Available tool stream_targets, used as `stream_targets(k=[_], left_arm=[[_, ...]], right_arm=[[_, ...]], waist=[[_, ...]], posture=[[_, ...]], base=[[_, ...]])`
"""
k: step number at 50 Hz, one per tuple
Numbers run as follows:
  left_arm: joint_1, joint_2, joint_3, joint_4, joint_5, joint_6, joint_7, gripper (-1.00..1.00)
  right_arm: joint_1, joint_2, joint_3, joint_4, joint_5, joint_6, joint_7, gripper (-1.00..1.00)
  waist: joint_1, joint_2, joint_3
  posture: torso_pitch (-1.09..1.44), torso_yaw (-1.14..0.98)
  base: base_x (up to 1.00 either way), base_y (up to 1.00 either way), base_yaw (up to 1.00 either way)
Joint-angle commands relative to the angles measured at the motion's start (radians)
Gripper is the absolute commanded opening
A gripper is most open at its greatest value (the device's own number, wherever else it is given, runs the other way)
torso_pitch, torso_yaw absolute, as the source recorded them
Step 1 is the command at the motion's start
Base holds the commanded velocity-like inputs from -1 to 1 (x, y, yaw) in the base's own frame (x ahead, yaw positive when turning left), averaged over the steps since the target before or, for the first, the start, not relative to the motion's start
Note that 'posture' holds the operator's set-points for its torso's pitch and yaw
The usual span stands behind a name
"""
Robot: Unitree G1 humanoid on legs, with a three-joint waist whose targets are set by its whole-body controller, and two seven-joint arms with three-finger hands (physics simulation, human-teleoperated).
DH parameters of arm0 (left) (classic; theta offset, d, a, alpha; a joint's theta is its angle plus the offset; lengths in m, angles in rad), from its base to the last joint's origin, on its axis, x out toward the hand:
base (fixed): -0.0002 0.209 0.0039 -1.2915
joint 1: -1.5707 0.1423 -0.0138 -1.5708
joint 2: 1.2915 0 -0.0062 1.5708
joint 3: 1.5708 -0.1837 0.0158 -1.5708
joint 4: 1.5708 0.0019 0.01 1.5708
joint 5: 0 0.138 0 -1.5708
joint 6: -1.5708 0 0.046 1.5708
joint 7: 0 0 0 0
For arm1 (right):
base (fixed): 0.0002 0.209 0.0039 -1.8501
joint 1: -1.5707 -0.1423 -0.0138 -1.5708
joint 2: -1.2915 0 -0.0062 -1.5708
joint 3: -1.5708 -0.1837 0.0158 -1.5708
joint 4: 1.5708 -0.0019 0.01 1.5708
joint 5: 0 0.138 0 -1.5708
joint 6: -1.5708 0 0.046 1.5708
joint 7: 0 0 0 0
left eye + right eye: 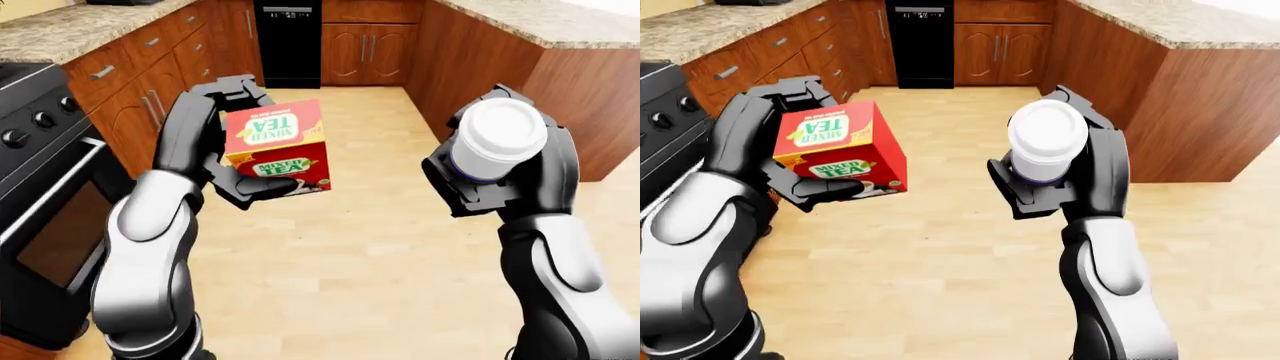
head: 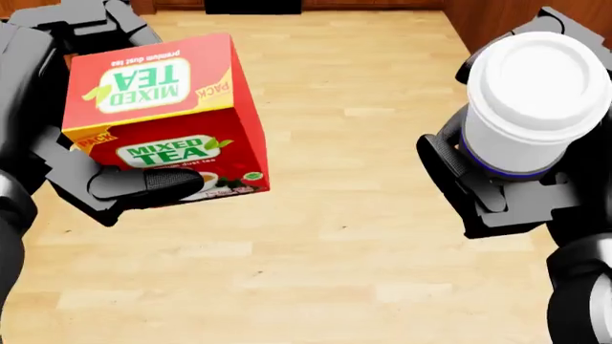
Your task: Move the drinks to the dining counter.
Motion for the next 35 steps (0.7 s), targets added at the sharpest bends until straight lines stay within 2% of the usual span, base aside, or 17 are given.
stream_targets(k=[1,2,3,4,6,11,13,14,16,18,21,24,26,28,29,31,35], left_arm=[[-0.01,0.0,-0.001,-0.01,0.0,-0.01,0.001,-1.0],[-0.01,0.0,0.0,-0.012,0.0,-0.009,0.0,-1.0],[-0.009,0.0,-0.001,-0.012,0.001,-0.009,0.0,-1.0],[-0.01,0.0,0.0,-0.01,0.001,-0.011,0.0,-1.0],[-0.007,-0.002,-0.002,-0.009,0.002,-0.013,0.0,-1.0],[-0.017,0.001,-0.001,-0.014,0.002,-0.001,-0.003,-1.0],[-0.015,0.001,0.0,-0.014,0.003,-0.003,-0.004,-1.0],[-0.015,0.001,0.0,-0.016,0.003,-0.001,-0.004,-1.0],[-0.014,0.0,0.0,-0.017,0.003,0.001,-0.003,-1.0],[-0.008,-0.001,-0.004,-0.017,0.005,-0.004,-0.003,-1.0],[-0.006,-0.001,-0.001,-0.014,0.007,-0.008,-0.006,-1.0],[-0.003,-0.003,-0.002,-0.015,0.007,-0.01,-0.005,-1.0],[0.003,-0.005,-0.003,-0.013,0.007,-0.016,-0.005,-1.0],[0.004,-0.005,-0.002,-0.012,0.008,-0.019,-0.005,-1.0],[0.004,-0.005,-0.002,-0.014,0.008,-0.018,-0.005,-1.0],[0.012,-0.007,-0.004,-0.015,0.009,-0.022,-0.005,-1.0],[0.008,-0.008,-0.004,-0.01,0.009,-0.025,-0.006,-1.0]], right_arm=[[-0.011,-0.007,-0.01,-0.005,-0.005,-0.014,-0.002,-1.0],[-0.01,-0.007,-0.011,-0.004,-0.005,-0.015,-0.002,-1.0],[-0.009,-0.007,-0.011,-0.004,-0.005,-0.016,-0.002,-1.0],[-0.008,-0.007,-0.011,-0.004,-0.005,-0.017,-0.001,-1.0],[-0.007,-0.004,-0.011,-0.004,-0.004,-0.017,-0.003,-1.0],[-0.008,-0.005,-0.014,-0.008,-0.001,-0.012,-0.007,-1.0],[-0.011,-0.006,-0.015,-0.016,0.003,-0.002,-0.009,-1.0],[-0.013,-0.007,-0.016,-0.016,0.003,-0.001,-0.01,-1.0],[-0.017,-0.005,-0.021,-0.022,0.011,0.007,-0.016,-1.0],[-0.017,-0.007,-0.021,-0.026,0.015,0.011,-0.02,-1.0],[-0.008,-0.008,-0.018,-0.01,0.011,-0.012,-0.016,-1.0],[-0.006,-0.008,-0.015,-0.006,0.008,-0.019,-0.015,-1.0],[-0.005,-0.008,-0.016,-0.007,0.009,-0.018,-0.015,-1.0],[-0.005,-0.008,-0.015,-0.008,0.009,-0.017,-0.015,-1.0],[-0.004,-0.007,-0.014,-0.007,0.008,-0.019,-0.015,-1.0],[-0.002,-0.006,-0.012,-0.004,0.006,-0.024,-0.014,-1.0],[-0.004,-0.006,-0.012,-0.006,0.003,-0.02,-0.014,-1.0]], waist=[[-0.014,-0.044,0.0],[-0.004,0.005,-0.003],[-0.005,-0.016,0.02],[-0.025,-0.022,-0.006],[-0.023,-0.035,-0.008],[-0.04,-0.025,-0.016],[-0.029,0.025,-0.018],[-0.014,0.091,-0.025],[-0.012,0.073,0.03],[0.008,0.082,-0.005],[0.021,0.087,0.012],[0.03,0.085,-0.012],[0.019,0.053,-0.018],[0.006,-0.038,-0.021],[0.004,0.002,0.034],[-0.018,-0.018,-0.003],[-0.032,-0.03,0.001]], posture=[[0.0,0.0],[0.0,0.0],[0.0,0.0],[0.0,0.0],[0.0,0.0],[0.0,0.0],[0.0,0.0],[0.0,0.0],[0.0,0.0],[0.0,0.0],[0.0,0.0],[0.0,0.0],[0.0,0.0],[0.0,0.0],[0.0,0.0],[0.0,0.0],[0.0,0.0]], base=[[1.0,0.03,0.0],[1.0,0.02,0.0],[1.0,0.02,0.0],[1.0,0.03,0.0],[1.0,0.02,0.0],[1.0,0.02,0.0],[1.0,0.02,0.0],[1.0,0.02,0.0],[1.0,0.03,0.0],[1.0,0.05,0.0],[1.0,0.09,0.0],[1.0,0.1,0.0],[1.0,0.1,0.0],[1.0,0.1,0.0],[1.0,0.1,0.0],[1.0,0.09,0.0],[1.0,0.1,0.0]])
